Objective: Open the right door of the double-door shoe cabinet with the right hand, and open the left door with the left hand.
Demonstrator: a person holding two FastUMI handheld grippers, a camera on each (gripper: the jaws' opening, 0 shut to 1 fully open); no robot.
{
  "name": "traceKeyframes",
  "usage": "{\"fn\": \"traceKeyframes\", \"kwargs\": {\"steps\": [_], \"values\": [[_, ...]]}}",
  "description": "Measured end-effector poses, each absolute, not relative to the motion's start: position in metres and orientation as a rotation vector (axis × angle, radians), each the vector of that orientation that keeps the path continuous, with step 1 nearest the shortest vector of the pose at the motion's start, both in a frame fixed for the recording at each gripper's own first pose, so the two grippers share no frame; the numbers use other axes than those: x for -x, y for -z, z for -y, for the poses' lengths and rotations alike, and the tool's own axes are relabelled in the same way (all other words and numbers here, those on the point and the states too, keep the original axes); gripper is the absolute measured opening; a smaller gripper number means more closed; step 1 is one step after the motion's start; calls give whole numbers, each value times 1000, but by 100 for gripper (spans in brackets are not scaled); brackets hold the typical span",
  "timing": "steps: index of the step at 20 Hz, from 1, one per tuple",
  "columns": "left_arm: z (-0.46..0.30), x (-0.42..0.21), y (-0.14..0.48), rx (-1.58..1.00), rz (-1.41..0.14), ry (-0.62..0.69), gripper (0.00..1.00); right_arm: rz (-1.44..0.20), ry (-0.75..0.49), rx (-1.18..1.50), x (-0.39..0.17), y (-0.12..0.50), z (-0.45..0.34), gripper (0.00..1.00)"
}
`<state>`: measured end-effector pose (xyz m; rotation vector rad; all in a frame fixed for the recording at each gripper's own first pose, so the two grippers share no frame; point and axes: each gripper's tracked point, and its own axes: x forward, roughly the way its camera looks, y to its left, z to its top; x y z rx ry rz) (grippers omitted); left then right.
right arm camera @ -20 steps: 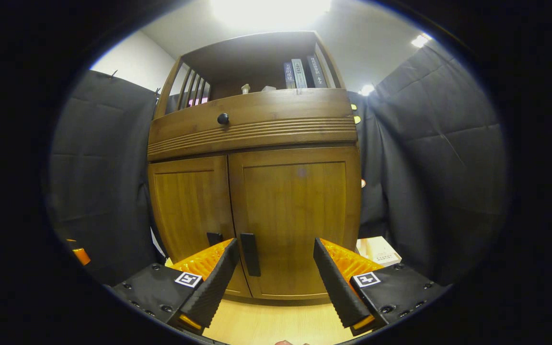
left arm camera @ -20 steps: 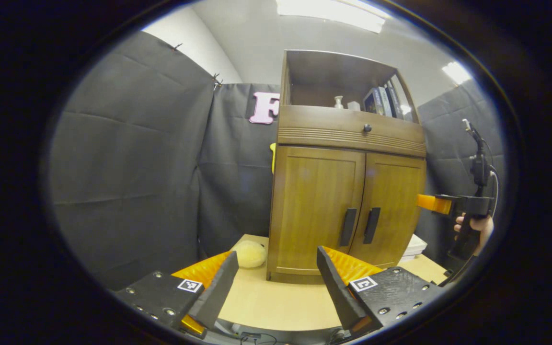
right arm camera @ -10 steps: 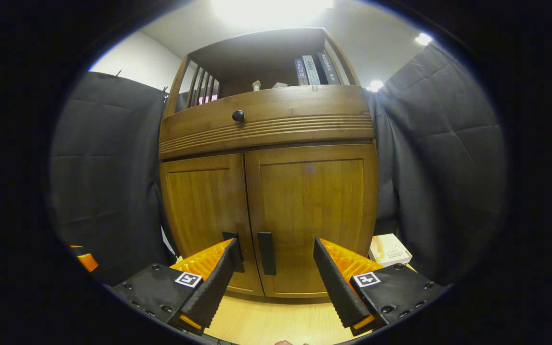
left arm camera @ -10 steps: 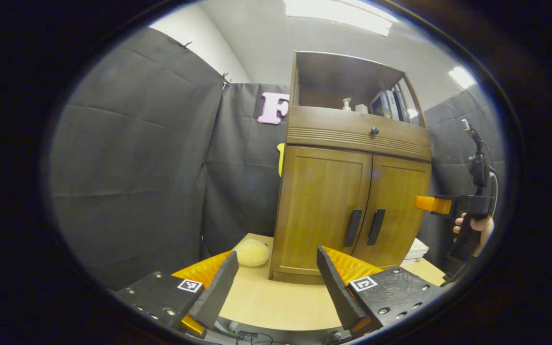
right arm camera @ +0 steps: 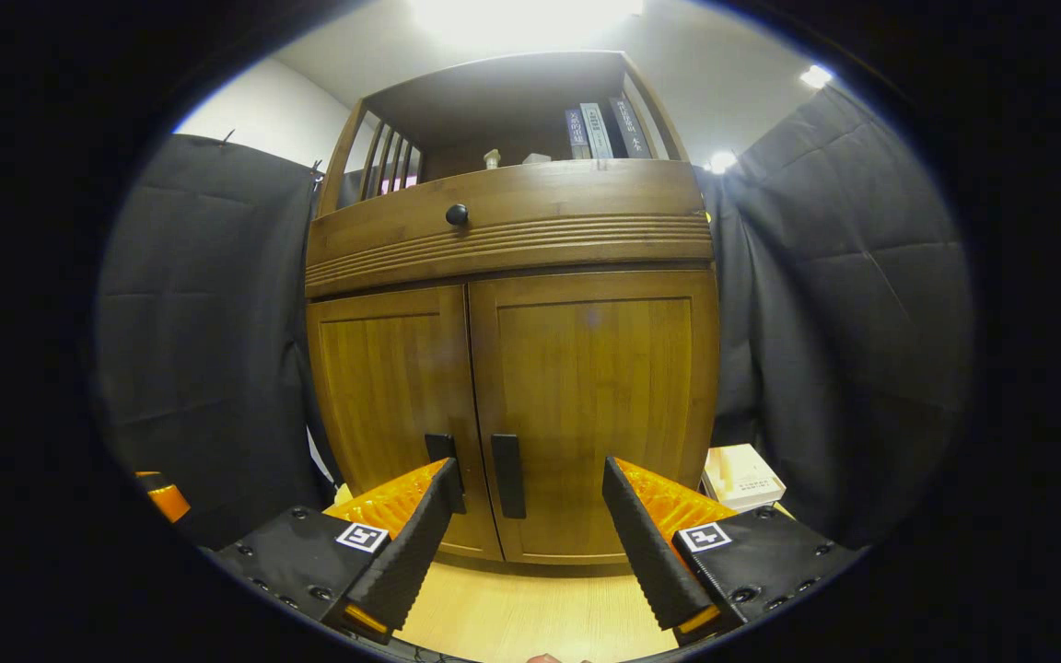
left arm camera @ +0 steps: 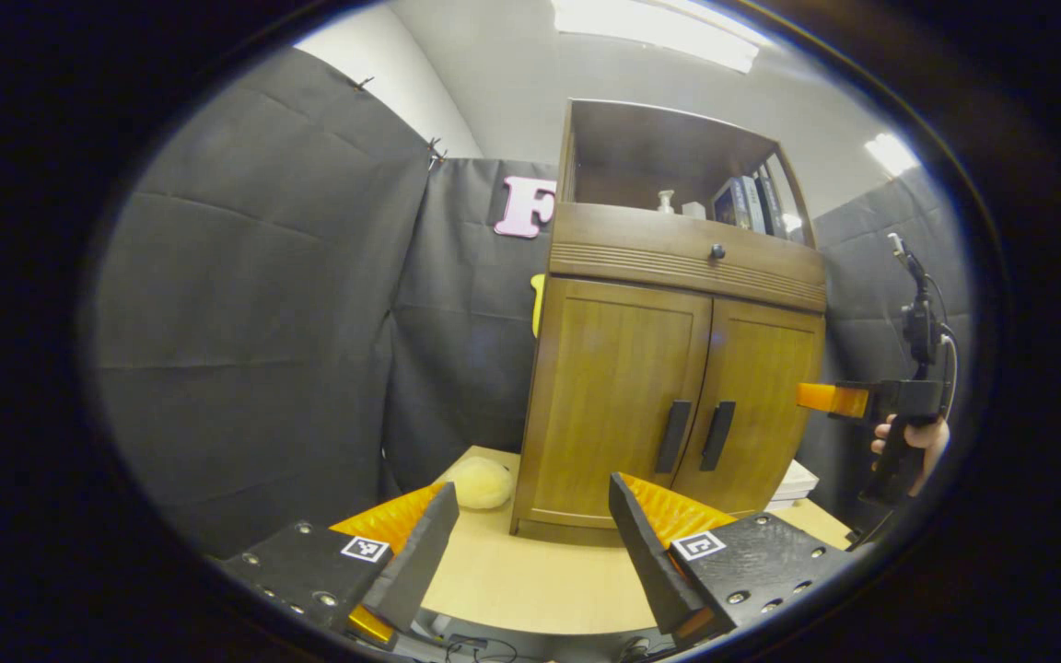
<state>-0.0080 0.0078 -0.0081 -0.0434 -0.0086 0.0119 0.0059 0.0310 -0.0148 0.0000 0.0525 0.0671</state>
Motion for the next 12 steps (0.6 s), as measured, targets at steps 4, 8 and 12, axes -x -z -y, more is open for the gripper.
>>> {"fn": "traceKeyframes", "kwargs": {"steps": [4, 8, 12], "values": [[-8, 17, 12, 47, -4, -9, 95, -62, -77, 2, -12, 17, -37, 96], [-4, 22, 20, 53, -18, -11, 95, -57, -91, 15, -22, 16, -44, 99], [-10, 15, 19, 41, -12, -20, 95, -48, -92, 26, -48, 11, -53, 96]]}}
